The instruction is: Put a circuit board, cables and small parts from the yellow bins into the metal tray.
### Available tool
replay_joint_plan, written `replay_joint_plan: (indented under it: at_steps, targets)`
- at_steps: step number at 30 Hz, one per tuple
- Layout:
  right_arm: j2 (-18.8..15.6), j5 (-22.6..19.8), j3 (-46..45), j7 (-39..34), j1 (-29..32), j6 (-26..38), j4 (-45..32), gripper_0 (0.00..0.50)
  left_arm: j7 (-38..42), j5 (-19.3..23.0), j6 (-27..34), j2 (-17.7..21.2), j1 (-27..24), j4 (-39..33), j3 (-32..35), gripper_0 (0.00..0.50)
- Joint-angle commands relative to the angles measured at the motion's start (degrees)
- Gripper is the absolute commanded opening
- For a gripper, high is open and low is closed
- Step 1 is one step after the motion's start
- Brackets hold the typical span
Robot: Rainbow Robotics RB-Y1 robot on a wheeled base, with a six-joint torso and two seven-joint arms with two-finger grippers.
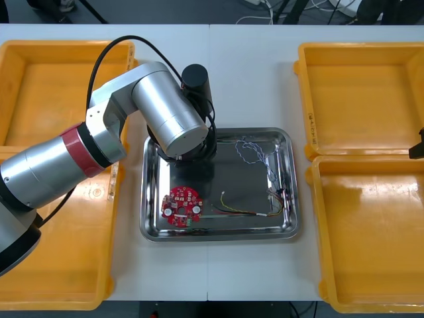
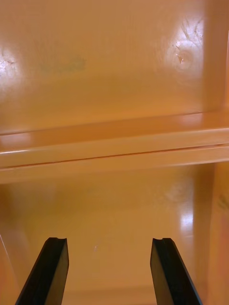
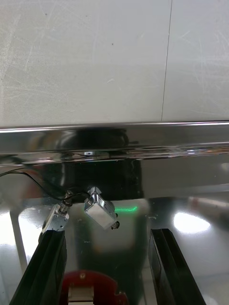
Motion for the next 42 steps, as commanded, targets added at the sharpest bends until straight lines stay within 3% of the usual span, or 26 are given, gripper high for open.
replay_joint_plan:
  at_steps: [1, 9, 23, 28, 42]
  targets:
    - [-3.1, -0.8, -2.1, -1.2, 1.6, -1.1, -2.0, 0.500, 2.0, 1.0, 3.7, -0.1, -0.3, -3.9, 2.2, 0.500]
    - [-3.1, -0.2, -2.6, -1.7, 4.8, -2.6, -5.4, 0.500, -2.9, 3.9, 15.1, 1.1, -1.7, -8.3, 12.2, 0.500]
    - [-3.0, 0.6, -2.8, -2.2, 7.4, -3.8, -7.0, 0.500, -13.2, 8.2, 25.6, 8.1, -1.7, -10.8, 24.2, 0.500]
    - [-2.7, 0.5, -3.3, -2.5, 8.3, -3.9, -7.0, 0.500, -16.8, 9.4, 25.6, 10.6, -1.1, -11.5, 28.5, 0.500]
    - [0.1, 2.4, -4.1, -2.5, 8.7, -3.4, -7.1, 0.500, -29.3, 11.5, 25.6, 19.2, 6.4, -13.0, 39.5, 0.500]
